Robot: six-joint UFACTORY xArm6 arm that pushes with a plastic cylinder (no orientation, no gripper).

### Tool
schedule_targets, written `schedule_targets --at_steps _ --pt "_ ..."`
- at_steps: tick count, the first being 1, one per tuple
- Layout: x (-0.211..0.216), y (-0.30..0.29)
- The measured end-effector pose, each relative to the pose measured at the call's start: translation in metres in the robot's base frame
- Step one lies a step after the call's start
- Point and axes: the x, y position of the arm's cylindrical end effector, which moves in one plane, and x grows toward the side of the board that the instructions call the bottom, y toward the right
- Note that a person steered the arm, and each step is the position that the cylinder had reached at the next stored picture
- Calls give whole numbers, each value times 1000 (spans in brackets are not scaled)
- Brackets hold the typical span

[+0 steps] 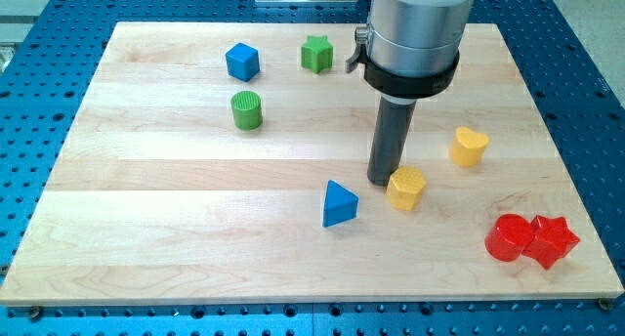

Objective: Push the blue cube towards the top left corner of the board

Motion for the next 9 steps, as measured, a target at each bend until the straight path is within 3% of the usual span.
schedule_targets --at_steps 2,3,4,5,6,9 --pt "65 -68" --pt "72 -71" --pt "19 -72" --pt "-81 -69" --pt "-148 -84" --pt "-207 -190"
